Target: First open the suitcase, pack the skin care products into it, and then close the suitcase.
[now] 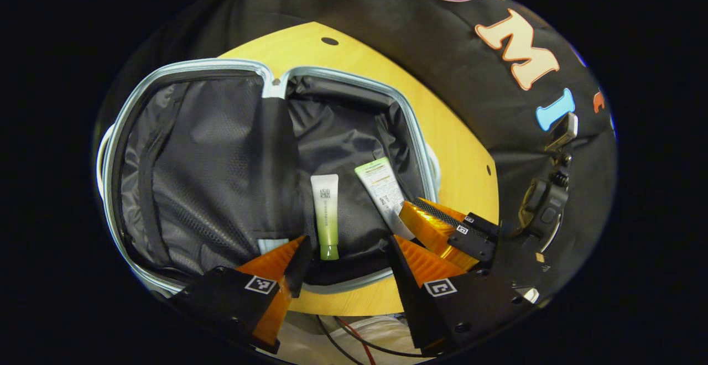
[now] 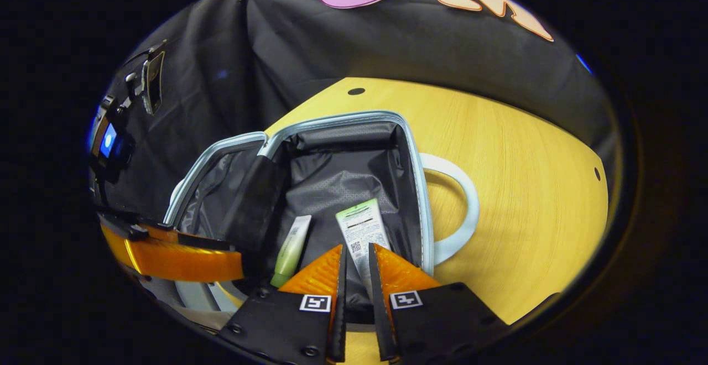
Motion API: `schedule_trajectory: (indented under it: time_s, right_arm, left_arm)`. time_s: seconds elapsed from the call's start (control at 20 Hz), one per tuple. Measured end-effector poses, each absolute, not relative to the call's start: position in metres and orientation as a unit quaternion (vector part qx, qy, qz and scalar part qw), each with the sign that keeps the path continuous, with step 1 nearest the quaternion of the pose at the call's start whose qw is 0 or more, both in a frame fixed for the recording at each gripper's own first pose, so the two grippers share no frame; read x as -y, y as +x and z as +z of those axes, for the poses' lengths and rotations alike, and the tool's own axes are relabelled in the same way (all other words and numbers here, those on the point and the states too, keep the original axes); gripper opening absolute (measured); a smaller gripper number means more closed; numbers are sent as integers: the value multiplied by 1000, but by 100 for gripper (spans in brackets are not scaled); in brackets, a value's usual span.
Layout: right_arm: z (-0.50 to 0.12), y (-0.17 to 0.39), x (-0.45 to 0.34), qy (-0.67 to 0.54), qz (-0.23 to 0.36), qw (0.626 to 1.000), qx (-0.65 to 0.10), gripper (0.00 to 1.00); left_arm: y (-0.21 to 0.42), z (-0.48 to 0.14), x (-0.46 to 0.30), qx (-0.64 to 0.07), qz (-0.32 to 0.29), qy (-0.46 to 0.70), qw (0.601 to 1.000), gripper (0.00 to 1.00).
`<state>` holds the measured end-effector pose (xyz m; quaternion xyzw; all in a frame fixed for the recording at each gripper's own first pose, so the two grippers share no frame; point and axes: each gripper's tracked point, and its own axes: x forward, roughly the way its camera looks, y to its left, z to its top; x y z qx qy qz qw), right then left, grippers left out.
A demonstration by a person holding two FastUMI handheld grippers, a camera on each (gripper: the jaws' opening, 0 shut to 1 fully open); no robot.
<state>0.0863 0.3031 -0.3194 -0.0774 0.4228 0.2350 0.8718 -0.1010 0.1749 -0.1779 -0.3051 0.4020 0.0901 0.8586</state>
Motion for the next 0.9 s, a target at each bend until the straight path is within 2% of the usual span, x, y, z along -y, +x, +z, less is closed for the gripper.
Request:
schedule_trajectory:
  time_s: [0.25, 0.45, 0.6, 0.65, 0.75, 0.8, 0.85, 0.9]
  right_arm:
    - [-272, 81, -309, -18, 239, 903, -357, 24]
    - [-229, 74, -283, 1, 222, 926, -304, 24]
    - [-213, 69, -258, 0, 200, 935, -294, 30]
    - [-211, 69, -250, -4, 191, 937, -293, 40]
    - [-203, 68, -235, -2, 170, 943, -287, 51]
    - [-199, 66, -230, 5, 159, 945, -286, 44]
    - [-195, 64, -225, 13, 148, 948, -283, 56]
    - [-190, 62, -219, 22, 138, 950, -278, 48]
  left_arm:
    - [-136, -148, -240, -345, 146, -312, 873, 81]
    - [-182, -139, -332, -310, 235, -305, 869, 81]
    - [-221, -135, -388, -290, 288, -316, 856, 81]
    - [-231, -136, -404, -285, 302, -316, 853, 81]
    - [-246, -143, -434, -281, 327, -310, 847, 81]
    - [-252, -146, -448, -281, 335, -308, 845, 82]
    - [-258, -150, -458, -281, 343, -307, 842, 82]
    - [-262, -154, -466, -282, 345, -306, 841, 81]
